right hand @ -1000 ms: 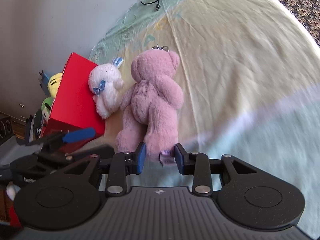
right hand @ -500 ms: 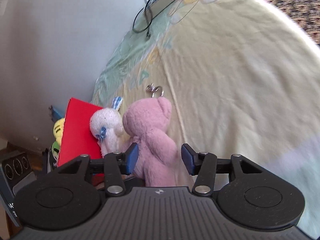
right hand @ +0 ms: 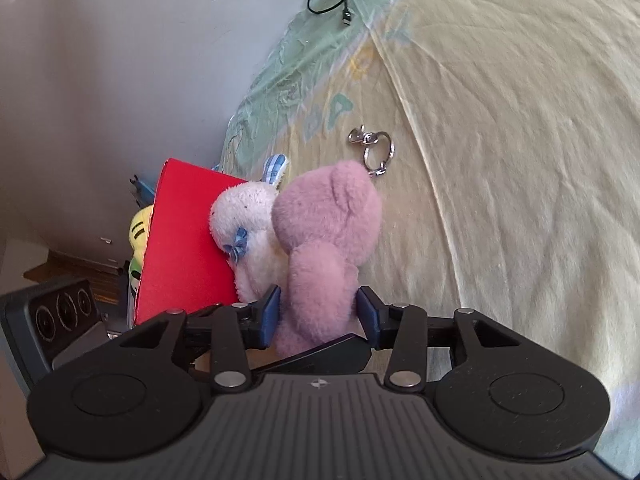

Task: Organize objects
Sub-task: 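Lift and carry the teddy bear with the right tool to the red box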

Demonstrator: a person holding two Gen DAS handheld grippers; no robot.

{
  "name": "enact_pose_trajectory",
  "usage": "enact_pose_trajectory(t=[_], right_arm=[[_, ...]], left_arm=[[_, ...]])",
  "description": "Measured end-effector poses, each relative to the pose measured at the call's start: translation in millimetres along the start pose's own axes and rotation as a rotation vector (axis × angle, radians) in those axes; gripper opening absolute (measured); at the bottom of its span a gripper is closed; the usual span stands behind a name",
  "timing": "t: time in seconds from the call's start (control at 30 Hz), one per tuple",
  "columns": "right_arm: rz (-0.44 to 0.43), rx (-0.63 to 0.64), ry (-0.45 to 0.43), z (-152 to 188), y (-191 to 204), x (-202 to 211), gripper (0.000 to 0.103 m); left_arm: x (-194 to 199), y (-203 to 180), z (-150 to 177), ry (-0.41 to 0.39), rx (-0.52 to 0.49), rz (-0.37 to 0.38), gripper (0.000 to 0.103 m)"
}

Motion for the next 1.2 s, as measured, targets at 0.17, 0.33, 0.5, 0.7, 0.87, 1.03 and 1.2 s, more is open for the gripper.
enact_pose_trajectory(t=[0.17, 0.33, 0.5, 0.7, 0.87, 1.03, 1.2], right_arm=[[0.007, 0.008, -0.025, 5.0, 1.8, 14.6, 0.038], [0.027, 0.039, -0.084, 15.7, 10.4, 34.3, 0.038], [0.034, 0.088, -0.160, 24.7, 32.6, 51.5, 0.038], [0.012, 0.157, -0.268, 34.9, 71.6, 61.7, 0.038], [-0.034, 0.208, -0.314, 43.7, 109.0, 55.2, 0.038], [-0.091, 0.263, -0.333, 51.7, 148.4, 36.5, 0.038], [-0.140, 0.333, -0.333, 54.6, 188.2, 11.8, 0.038]], left_arm=[[7.4, -10.4, 2.3, -0.021, -0.031, 0.014, 0.093], [19.2, -26.4, 7.5, -0.045, -0.078, 0.033, 0.092], [43.9, -33.9, 8.0, -0.099, -0.101, 0.066, 0.092], [86.1, -31.2, 8.5, -0.196, -0.141, 0.083, 0.092], [126.1, -12.5, 13.6, -0.280, -0.156, 0.066, 0.092], [168.1, 18.0, 21.7, -0.360, -0.152, 0.025, 0.092], [204.9, 52.7, 26.9, -0.432, -0.129, -0.017, 0.092]])
Point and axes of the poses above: each gripper's, at about its wrist camera, not at the fingertips, and x roughly against the way its jaws point, y to its left, z to its underside, the point moved 5 cm from there along -x, roughly the way its jaws point, and after that the axes turned 3 degrees about x, right-handed, at the moved point
